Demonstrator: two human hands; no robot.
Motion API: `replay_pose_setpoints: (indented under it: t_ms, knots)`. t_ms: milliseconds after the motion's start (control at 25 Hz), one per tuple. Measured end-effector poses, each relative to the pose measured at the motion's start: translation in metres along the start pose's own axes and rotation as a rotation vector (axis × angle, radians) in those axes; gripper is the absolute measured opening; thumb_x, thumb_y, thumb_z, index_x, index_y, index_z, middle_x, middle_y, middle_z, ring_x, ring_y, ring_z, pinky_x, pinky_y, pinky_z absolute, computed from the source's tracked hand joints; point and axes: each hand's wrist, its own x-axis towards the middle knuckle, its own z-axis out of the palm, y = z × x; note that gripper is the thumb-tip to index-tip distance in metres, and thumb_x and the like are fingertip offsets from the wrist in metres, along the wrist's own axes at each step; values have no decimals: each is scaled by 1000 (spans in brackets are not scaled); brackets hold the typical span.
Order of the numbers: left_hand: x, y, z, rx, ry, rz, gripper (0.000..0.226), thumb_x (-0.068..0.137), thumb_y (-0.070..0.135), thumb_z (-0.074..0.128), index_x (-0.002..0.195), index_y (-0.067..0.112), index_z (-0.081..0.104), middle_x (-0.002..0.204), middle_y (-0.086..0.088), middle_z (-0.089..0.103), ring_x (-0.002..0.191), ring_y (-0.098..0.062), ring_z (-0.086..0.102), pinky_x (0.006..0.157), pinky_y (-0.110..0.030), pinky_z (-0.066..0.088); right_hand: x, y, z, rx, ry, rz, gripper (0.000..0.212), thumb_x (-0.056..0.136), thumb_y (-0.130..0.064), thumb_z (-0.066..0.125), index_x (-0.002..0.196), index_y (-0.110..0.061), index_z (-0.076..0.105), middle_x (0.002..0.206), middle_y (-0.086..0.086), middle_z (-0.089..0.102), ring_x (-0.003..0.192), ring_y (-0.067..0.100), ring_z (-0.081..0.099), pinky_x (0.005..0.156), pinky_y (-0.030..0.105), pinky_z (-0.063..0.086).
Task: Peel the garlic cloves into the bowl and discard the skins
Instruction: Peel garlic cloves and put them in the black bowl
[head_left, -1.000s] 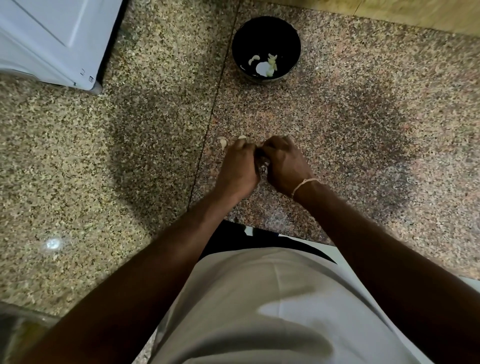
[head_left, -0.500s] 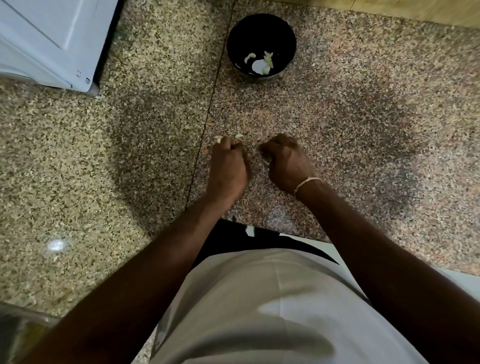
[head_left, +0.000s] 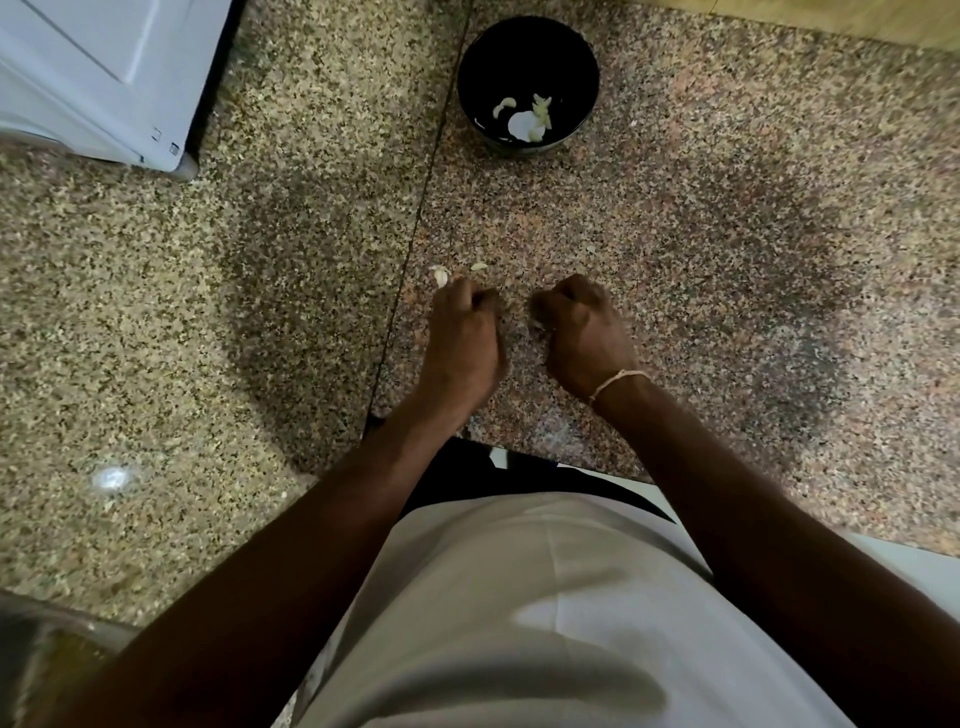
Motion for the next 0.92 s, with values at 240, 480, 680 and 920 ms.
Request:
replay_pose_setpoints:
  t_ms: [240, 480, 680, 920]
  knots:
    - [-5, 11, 5, -127, 8, 61, 19, 100, 9, 61, 117, 6, 69, 116, -9, 56, 104, -14, 42, 92, -30, 44, -5, -1, -4, 93, 7, 81, 17, 84, 0, 72, 97, -11, 71, 99, 8, 60, 80, 22, 60, 72, 38, 61]
    - [-7, 11, -2, -246, 69, -99, 30, 98, 6, 65, 128, 6, 68, 124, -11, 58, 102, -13, 50, 85, -16, 32, -1, -16, -2, 115, 39, 129, 6, 88, -7, 73, 95, -7, 72, 96, 10, 61, 77, 25, 61, 68, 34, 55]
    - [1, 6, -8, -275, 28, -142, 24, 97, 7, 65, 121, 7, 71, 117, -11, 62, 97, -14, 54, 85, -25, 45, 15, -18, 0, 172, 46, 142, 10, 88, -8, 76, 97, -6, 73, 100, 10, 64, 83, 24, 62, 74, 33, 55]
    - [3, 2, -9, -336, 34, -192, 24, 98, 6, 67, 122, 7, 70, 118, -9, 67, 104, -19, 62, 87, -23, 48, 5, -12, -3, 3, 8, -13, 30, 93, -6, 67, 122, -15, 71, 116, 10, 67, 104, 29, 63, 79, 41, 60]
